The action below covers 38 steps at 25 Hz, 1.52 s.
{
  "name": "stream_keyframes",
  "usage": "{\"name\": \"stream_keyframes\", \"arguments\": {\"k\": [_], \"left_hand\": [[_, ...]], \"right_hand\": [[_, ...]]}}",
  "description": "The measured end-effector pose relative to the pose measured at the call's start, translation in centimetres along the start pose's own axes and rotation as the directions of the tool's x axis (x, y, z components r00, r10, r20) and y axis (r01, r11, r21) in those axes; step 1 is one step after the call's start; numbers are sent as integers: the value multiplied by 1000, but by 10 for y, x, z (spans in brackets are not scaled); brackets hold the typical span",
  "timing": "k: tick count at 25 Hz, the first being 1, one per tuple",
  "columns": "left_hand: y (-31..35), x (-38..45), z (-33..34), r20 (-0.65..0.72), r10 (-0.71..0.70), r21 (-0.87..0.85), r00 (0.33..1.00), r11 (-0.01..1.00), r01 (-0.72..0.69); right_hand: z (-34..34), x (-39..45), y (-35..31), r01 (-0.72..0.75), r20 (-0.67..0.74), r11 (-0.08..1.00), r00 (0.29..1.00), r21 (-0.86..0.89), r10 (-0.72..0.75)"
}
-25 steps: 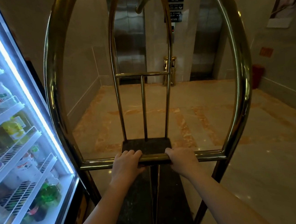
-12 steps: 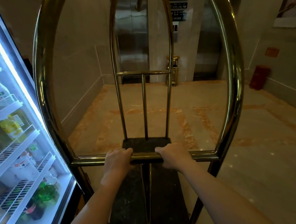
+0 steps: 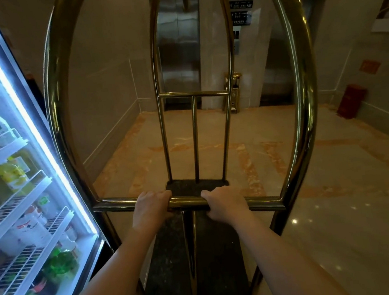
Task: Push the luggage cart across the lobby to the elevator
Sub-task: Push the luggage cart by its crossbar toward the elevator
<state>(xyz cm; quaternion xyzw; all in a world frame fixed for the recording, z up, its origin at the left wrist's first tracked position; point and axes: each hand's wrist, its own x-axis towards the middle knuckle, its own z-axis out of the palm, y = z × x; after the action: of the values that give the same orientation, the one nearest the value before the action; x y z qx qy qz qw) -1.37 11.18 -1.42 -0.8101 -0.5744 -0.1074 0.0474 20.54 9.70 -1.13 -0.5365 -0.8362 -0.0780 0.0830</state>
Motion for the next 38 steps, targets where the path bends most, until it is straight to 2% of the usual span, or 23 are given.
{"name": "stream_keyframes", "arguments": {"k": [9,18,26,38], "left_hand": [[23,62,13,18,84,35,996,996,-85],[45,135,32,18,58,77,998,995,-59],[25,203,47,21,31,24,999,999,-32],[-30,320,72,56,13,25,998,1000,-14]], "right_hand": [[6,33,63,-54,96,998,994,-12,55],[19,76,132,-44,92,998,995,39,41],[41,141,167,-23,38,999,999,-37,24],[74,258,204,-41,7,998,999,-53,42]]}}
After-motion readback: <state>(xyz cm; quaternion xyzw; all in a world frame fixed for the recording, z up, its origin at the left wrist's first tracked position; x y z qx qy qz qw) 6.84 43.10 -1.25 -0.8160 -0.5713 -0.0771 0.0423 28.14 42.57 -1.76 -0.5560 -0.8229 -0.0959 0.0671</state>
